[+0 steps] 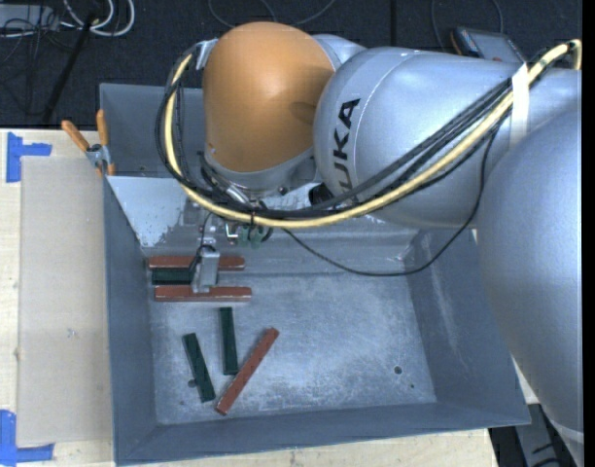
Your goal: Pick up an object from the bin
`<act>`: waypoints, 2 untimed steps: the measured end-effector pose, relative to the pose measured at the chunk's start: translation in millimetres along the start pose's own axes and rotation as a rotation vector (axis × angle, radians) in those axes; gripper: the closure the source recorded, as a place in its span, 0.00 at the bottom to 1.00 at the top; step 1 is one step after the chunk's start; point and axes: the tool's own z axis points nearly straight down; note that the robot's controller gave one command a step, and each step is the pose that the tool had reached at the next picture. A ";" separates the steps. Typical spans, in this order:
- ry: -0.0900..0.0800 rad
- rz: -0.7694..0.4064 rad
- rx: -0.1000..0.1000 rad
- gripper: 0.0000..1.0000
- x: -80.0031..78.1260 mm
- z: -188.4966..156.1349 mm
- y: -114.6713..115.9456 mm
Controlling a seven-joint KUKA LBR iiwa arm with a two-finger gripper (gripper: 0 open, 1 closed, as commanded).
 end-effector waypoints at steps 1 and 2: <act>-0.010 0.113 -0.002 0.00 -11.7 174.3 4.5; -0.008 0.213 -0.002 0.00 3.0 140.2 5.9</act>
Offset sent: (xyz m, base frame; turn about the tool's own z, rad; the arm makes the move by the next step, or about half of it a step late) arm 0.0099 0.0053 -0.1711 0.1134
